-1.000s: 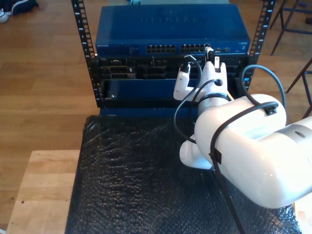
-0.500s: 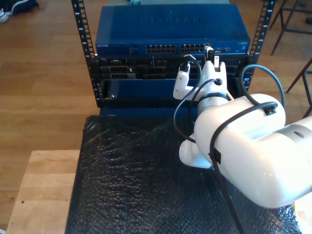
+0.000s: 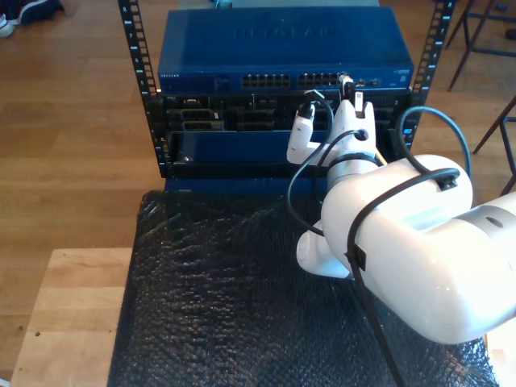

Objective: Grab the cable and plug it in

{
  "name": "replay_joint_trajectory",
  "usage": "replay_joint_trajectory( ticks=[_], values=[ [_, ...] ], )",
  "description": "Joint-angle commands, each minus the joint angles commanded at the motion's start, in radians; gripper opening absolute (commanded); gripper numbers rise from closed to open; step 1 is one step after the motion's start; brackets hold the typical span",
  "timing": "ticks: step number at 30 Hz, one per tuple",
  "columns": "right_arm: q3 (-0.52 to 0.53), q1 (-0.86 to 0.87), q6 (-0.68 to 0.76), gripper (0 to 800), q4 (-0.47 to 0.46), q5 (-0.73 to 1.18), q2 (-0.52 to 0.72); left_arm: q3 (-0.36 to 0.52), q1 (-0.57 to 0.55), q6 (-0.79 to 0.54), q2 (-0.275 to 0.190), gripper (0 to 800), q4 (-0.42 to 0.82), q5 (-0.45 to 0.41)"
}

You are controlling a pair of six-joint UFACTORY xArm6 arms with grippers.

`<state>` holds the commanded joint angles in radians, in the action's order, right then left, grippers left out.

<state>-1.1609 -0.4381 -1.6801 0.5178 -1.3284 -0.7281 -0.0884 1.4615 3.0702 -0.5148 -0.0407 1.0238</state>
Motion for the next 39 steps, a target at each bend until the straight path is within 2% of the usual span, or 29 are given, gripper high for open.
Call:
replay_joint_trajectory(
  ticks=[39],
  values=[
    [-0.009, 0.002, -0.031, 0, 0.0, 0.002, -0.003, 0.0, 0.0, 0.0, 0.0, 800, 0.0, 0.0]
  ],
)
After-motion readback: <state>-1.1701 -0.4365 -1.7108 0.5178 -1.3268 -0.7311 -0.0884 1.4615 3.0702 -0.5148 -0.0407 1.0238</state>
